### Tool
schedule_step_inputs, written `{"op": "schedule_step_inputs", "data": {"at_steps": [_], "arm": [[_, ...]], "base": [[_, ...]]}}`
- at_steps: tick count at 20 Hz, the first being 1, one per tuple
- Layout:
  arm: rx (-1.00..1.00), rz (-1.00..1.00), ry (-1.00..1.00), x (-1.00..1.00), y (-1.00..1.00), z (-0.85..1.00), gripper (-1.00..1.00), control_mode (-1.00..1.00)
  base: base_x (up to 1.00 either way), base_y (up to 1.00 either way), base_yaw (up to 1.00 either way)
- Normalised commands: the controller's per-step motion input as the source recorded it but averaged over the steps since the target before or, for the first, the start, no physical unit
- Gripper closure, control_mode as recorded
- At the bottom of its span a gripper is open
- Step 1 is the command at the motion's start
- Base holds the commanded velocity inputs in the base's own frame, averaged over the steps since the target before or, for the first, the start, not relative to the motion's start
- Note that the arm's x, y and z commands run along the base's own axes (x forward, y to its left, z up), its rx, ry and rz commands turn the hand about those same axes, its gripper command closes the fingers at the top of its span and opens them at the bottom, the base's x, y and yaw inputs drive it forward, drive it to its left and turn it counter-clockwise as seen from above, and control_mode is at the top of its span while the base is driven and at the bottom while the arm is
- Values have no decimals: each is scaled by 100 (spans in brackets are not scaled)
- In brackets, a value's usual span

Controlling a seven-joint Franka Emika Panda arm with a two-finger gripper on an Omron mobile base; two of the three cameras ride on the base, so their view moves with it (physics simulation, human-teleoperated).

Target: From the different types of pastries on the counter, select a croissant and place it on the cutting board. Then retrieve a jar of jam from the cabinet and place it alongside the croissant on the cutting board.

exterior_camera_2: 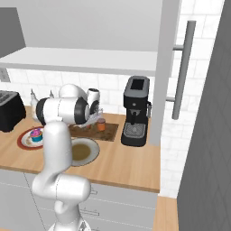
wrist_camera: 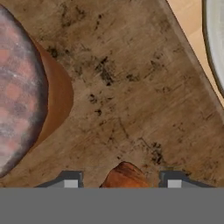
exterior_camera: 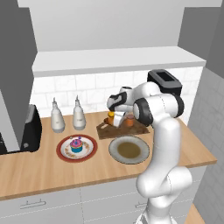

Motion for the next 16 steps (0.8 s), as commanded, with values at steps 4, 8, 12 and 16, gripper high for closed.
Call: {"op": "schedule_step_inputs", "data": {"at_steps": [4,8,12,16], "arm": [[0,-14,8,10,30,50,-100,-100],[0,-14,12,16,29,53,-100,-100],[0,-14,11,12,27,41,-100,-100],[0,-14,11,-1,31,39,-100,-100]], "base": [[0,0,0],[0,0,0],[0,0,0],[0,0,0]]}}
